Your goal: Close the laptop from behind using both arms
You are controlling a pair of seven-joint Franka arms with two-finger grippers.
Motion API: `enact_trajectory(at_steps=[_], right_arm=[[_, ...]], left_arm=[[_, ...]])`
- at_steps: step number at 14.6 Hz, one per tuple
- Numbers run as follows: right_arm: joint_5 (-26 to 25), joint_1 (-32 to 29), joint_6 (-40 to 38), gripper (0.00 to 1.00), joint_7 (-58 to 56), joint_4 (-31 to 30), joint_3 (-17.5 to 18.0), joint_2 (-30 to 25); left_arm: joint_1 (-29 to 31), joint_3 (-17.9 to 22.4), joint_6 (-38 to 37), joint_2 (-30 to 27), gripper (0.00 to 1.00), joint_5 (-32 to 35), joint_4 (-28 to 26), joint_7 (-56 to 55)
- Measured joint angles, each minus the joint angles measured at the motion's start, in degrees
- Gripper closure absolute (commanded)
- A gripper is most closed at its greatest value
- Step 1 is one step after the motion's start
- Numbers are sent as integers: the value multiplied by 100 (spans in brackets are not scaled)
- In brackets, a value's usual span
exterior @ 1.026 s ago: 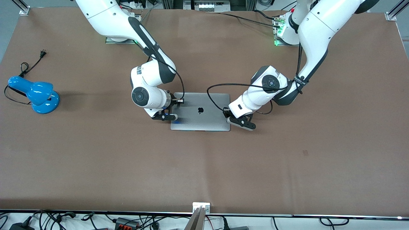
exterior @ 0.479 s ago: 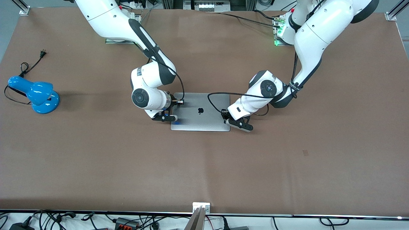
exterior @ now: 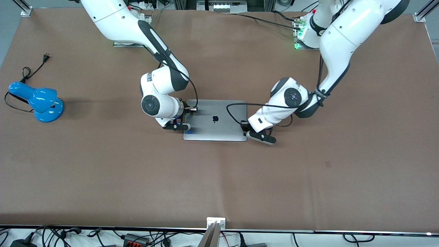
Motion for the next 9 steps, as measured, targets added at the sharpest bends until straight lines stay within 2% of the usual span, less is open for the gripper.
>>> enact_trajectory(at_steps=[1, 2, 4, 5, 7, 9], right_arm=[[0, 0, 0, 100, 4, 1, 0, -1], [0, 0, -2, 100, 5, 2, 0, -5], [0, -5, 1, 100, 9, 22, -3, -10], [-1, -8, -10, 100, 22, 53, -15, -14], [-2, -10, -185, 100, 34, 121, -91, -65], [-3, -16, -508, 100, 34, 173, -204, -214]], left_arm=[[68, -11, -491, -191, 92, 29, 75, 1], [105, -21, -1034, -408, 83, 41, 163, 1], [115, -24, -2235, -826, 54, 46, 406, 88], [118, -17, -2912, -1000, 43, 46, 597, 277], [205, 26, -4151, -1217, 3, 47, 1081, 682], [487, 50, -4950, -1338, 0, 58, 1511, 1020]])
